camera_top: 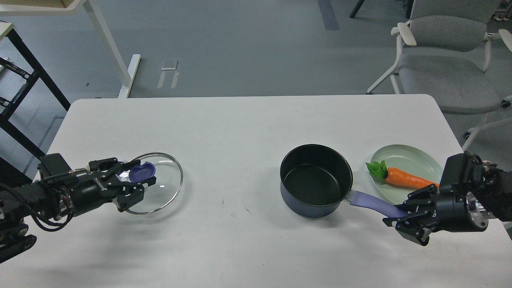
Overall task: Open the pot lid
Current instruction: 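Carry the glass lid away from the pan and lower it onto the table, then open the left gripper to release the lid knob and hold the handle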
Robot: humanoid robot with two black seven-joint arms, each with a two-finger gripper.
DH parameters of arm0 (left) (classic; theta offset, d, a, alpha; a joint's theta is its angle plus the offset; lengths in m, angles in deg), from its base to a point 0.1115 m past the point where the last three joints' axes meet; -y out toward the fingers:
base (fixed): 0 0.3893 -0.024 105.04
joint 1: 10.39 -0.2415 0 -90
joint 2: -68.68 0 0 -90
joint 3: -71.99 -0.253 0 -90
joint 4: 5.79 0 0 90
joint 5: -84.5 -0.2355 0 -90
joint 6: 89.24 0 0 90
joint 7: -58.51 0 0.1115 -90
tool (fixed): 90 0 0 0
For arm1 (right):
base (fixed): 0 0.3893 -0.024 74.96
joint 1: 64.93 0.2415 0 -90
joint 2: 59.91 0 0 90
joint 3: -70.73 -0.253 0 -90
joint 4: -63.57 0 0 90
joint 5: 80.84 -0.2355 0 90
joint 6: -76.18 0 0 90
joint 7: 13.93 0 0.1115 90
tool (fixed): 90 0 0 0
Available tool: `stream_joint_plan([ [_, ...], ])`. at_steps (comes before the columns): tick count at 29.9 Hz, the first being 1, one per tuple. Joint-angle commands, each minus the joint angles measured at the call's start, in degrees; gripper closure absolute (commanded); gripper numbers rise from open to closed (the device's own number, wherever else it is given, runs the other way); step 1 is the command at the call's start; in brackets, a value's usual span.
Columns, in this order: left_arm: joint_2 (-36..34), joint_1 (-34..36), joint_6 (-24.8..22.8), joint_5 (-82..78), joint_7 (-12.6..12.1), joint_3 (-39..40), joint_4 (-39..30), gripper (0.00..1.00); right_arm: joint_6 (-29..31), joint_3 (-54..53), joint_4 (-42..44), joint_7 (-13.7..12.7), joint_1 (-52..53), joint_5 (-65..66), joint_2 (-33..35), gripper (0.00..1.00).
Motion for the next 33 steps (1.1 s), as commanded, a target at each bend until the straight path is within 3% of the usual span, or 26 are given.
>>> stream_joint_plan([
  [1,0.28,-0.75,0.08,-0.1,0.0,-0.02,1.1,0.59,0.0,0.0,0.0,-0.01,0.04,0.0,0.0,0.7],
  [9,0.46,-1.45,0.0,-0.1,0.0,-0.11,2.07,0.49,-0.09,0.0,0.0,-0.01,0.04,0.0,0.0,0.7],
  [12,0.46,-1.45,0.0,-0.1,0.0,-0.11,2.16,0.32,0.0,0.0,0.0,-0.01,0.04,0.0,0.0,0.7],
  [14,0.46,-1.8,0.0,-0.1,0.0,-0.11,2.16,0.14,-0.09,0.0,0.0,-0.01,0.04,0.0,0.0,0.7],
  [18,0.55,-2.33,0.08,-0.19,0.0,-0.11,2.16,0.02,-0.09,-0.01,0.0,-0.01,-0.05,0.0,-0.09,0.7],
  [26,-0.24,-1.98,-0.44,1.04,0.0,0.94,0.67,0.01,0.0,0.0,0.0,-0.01,-0.05,0.0,-0.18,0.7],
  [33,-4.37,0.39,-2.64,8.86,0.0,1.12,-8.03,0.01,0.0,0.0,0.0,-0.01,-0.05,-0.09,-0.53,0.7],
])
